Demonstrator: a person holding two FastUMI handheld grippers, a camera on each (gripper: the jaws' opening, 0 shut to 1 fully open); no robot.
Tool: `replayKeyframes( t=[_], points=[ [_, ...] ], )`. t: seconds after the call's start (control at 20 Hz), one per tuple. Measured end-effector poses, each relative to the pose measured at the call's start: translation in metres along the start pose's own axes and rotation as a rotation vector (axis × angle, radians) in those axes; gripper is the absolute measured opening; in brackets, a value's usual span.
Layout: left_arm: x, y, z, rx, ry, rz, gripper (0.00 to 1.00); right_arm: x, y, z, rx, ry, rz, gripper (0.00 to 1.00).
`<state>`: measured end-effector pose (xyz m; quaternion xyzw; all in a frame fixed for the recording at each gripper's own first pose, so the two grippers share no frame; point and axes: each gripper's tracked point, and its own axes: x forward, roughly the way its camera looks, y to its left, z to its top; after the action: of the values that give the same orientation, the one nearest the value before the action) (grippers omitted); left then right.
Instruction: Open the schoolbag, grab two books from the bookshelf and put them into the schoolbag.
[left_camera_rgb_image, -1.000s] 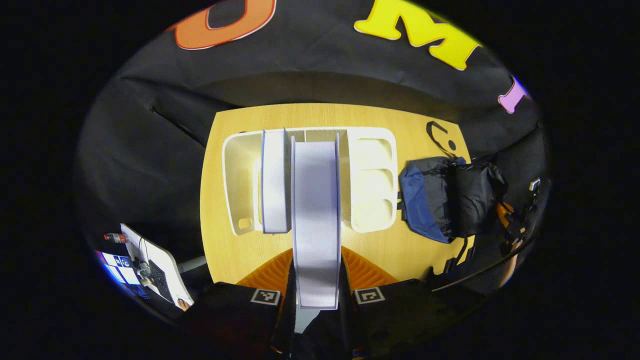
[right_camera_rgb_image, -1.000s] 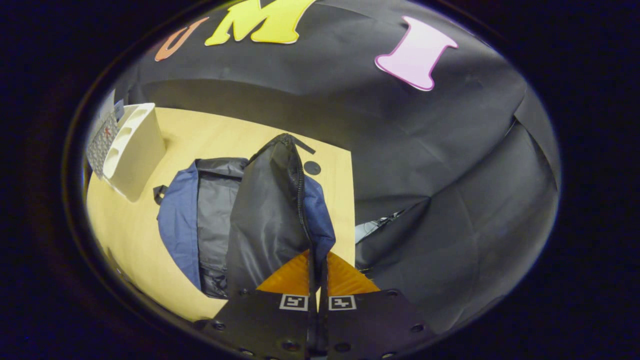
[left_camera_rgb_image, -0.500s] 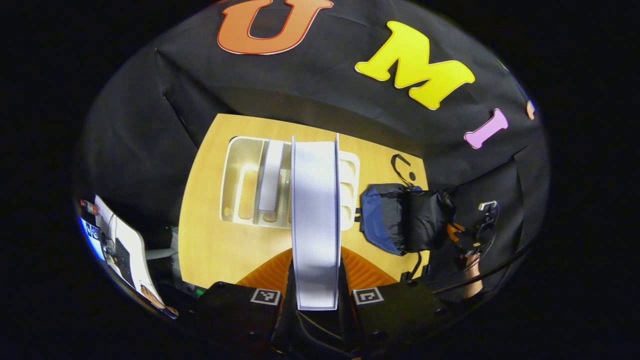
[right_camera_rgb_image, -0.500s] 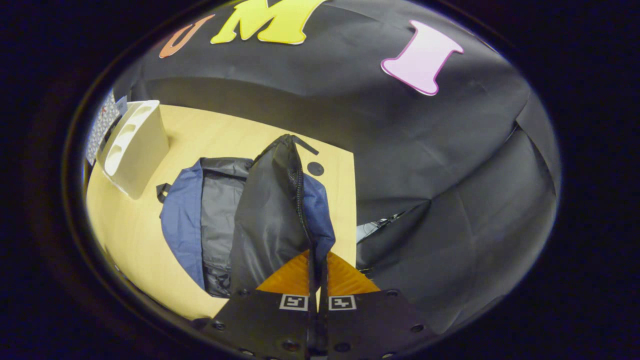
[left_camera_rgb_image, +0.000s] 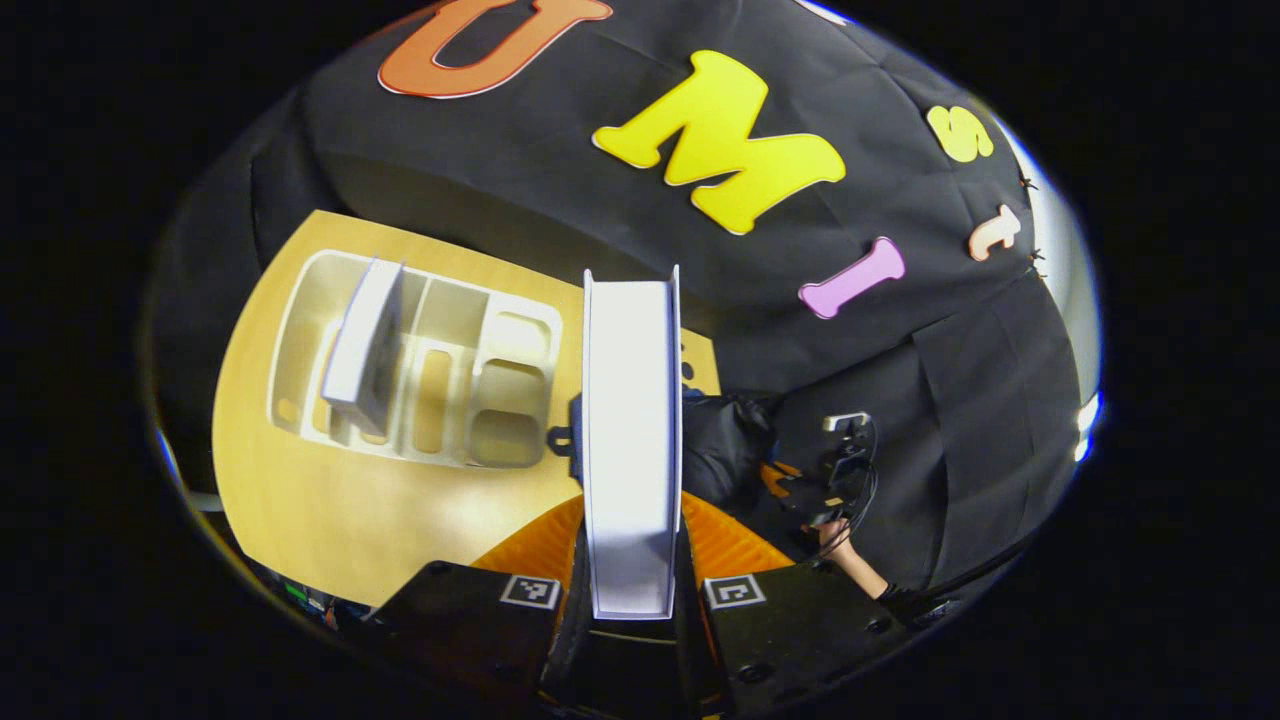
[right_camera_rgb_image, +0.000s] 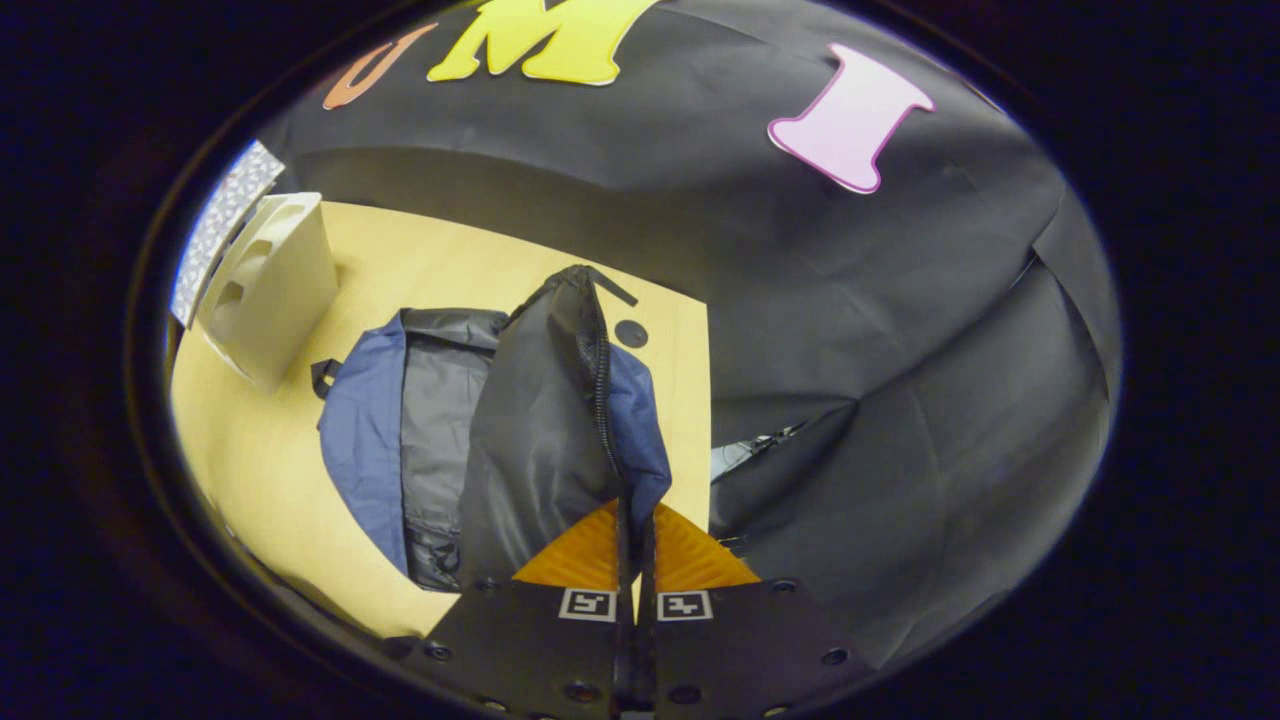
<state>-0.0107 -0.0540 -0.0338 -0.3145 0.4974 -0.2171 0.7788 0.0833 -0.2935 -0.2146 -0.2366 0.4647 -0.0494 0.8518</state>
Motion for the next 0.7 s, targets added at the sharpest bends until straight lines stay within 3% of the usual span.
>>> replayKeyframes(
  t=[0.05,0.1,0.3,0.35,0.7],
  points=[
    [0.010,-0.007,-0.003,-0.003,0.000,-0.026,0.38,-0.001,0.001,0.001,-0.003,-0.002,-0.002,0.04],
    [0.020,-0.011,-0.008,-0.003,0.004,-0.042,0.38,-0.002,0.001,0.001,-0.007,-0.006,-0.004,0.00],
    [0.062,-0.025,-0.024,0.007,0.017,-0.074,0.38,-0.004,0.003,0.002,-0.032,-0.009,-0.008,0.04],
    [0.073,-0.026,-0.028,0.011,0.017,-0.078,0.39,-0.004,0.003,0.002,-0.031,-0.006,-0.006,0.00],
    [0.152,-0.024,-0.066,-0.021,0.073,-0.046,0.38,-0.001,0.000,-0.001,0.001,0.002,0.008,0.00]
  ],
)
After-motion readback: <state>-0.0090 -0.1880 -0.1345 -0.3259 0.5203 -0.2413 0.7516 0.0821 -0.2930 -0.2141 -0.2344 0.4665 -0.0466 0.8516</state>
